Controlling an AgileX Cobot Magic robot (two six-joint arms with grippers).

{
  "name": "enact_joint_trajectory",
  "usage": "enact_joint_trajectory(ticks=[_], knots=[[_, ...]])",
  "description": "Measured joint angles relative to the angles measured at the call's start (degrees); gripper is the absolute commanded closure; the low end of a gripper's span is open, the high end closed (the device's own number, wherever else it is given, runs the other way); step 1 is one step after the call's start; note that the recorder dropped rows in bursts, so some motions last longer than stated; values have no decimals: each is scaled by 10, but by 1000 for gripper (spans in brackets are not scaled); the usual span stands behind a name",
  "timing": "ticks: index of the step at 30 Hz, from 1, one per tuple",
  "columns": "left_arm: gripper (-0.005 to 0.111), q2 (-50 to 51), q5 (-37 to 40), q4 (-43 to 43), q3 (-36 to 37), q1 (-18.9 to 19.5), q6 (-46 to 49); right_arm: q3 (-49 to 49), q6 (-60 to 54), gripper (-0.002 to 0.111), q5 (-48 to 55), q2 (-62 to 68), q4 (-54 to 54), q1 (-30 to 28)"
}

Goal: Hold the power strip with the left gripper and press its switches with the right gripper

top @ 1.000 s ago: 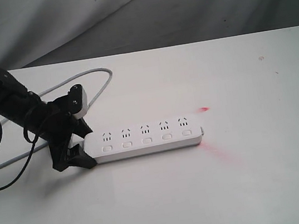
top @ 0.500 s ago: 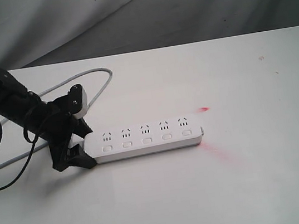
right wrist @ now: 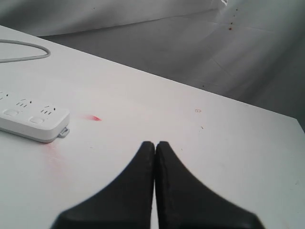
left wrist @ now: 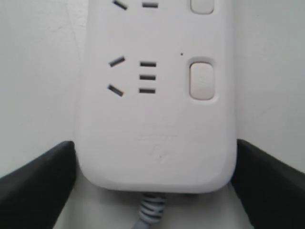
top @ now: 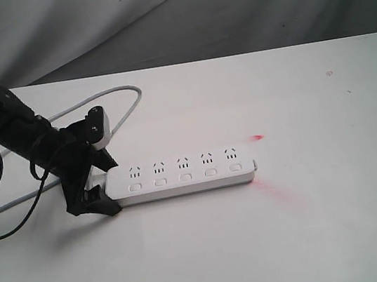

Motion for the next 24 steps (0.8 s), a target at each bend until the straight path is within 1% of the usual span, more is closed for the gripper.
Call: enact_joint_trajectory(ticks=[1,5,9,10,13,16,18,19,20,22,24], knots=[[2,0,-1,0,0,0,0,0,0,108,0,0,0,0],[2,-7,-1,3,0,0,-13,0,0,108,0,0,0,0],[2,-82,-3,26,0,0,-41,0,0,108,0,0,0,0],[2,-118,-2,34,0,0,-73,0,0,108,0,0,0,0],[2,-173,-3,38,0,0,-157,0,0,108,0,0,0,0],[2,-231,-29,44,0,0,-287,0,0,108,0,0,0,0],[2,-271,-52,72,0,0,-369,0,0,108,1,0,0,0],[3,-290,-57,90,0,0,-395,0,0,108,1,0,0,0],[6,-308,-60,116,0,0,-423,0,0,108,1,0,0,0],[16,-339,-60,181,0,0,-469,0,0,108,1,0,0,0],[34,-369,-57,241,0,0,-525,0,0,108,1,0,0,0]])
